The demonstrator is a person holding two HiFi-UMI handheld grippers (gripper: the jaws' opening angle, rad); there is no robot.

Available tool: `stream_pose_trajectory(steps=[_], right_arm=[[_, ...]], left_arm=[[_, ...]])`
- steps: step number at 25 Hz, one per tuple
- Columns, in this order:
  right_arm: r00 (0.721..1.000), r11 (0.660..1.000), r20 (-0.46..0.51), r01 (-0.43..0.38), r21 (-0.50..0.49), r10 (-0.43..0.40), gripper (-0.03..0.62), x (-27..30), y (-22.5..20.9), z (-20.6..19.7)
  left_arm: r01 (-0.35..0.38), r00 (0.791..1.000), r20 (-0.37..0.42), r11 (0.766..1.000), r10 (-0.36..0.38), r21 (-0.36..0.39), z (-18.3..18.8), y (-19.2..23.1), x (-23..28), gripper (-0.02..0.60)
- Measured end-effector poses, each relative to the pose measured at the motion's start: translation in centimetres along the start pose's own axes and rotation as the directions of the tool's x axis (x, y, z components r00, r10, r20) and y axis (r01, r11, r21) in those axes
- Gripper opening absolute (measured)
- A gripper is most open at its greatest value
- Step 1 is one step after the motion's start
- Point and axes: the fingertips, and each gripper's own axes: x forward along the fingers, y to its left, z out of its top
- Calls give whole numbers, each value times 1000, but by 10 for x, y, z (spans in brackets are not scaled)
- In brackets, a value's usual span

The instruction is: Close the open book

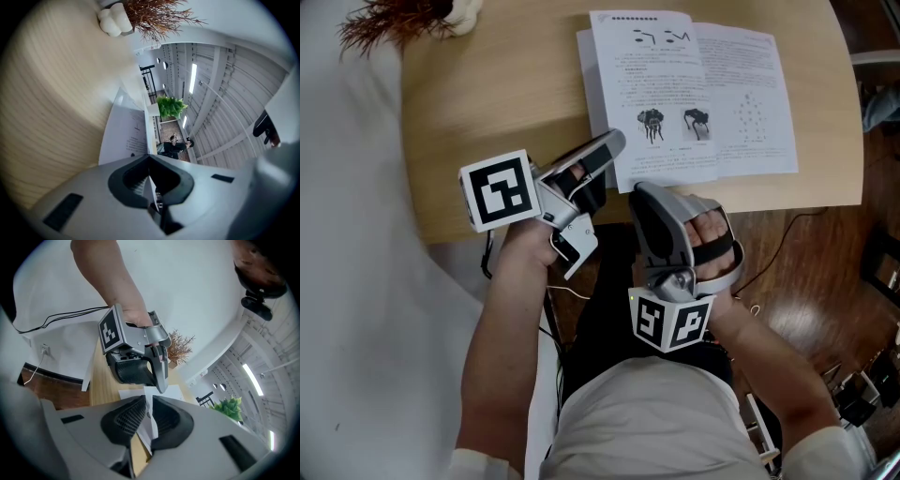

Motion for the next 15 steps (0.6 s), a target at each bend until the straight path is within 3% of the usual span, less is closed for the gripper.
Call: stream_pose_trajectory(steps=[8, 10, 15], right_arm=[[999, 997, -20, -37, -62, 36, 102, 5, 14, -3], [999, 996, -26, -23, -82, 21, 129, 6, 15, -3], [999, 996, -22, 33, -86, -35, 127, 11, 4, -4]], left_arm=[[11, 1000, 0, 1000, -11, -11, 0, -1, 0, -2], [17, 1000, -1, 1000, -17, -14, 1, -2, 0, -2], [25, 1000, 3, 999, -25, -28, -1, -1, 0, -2]])
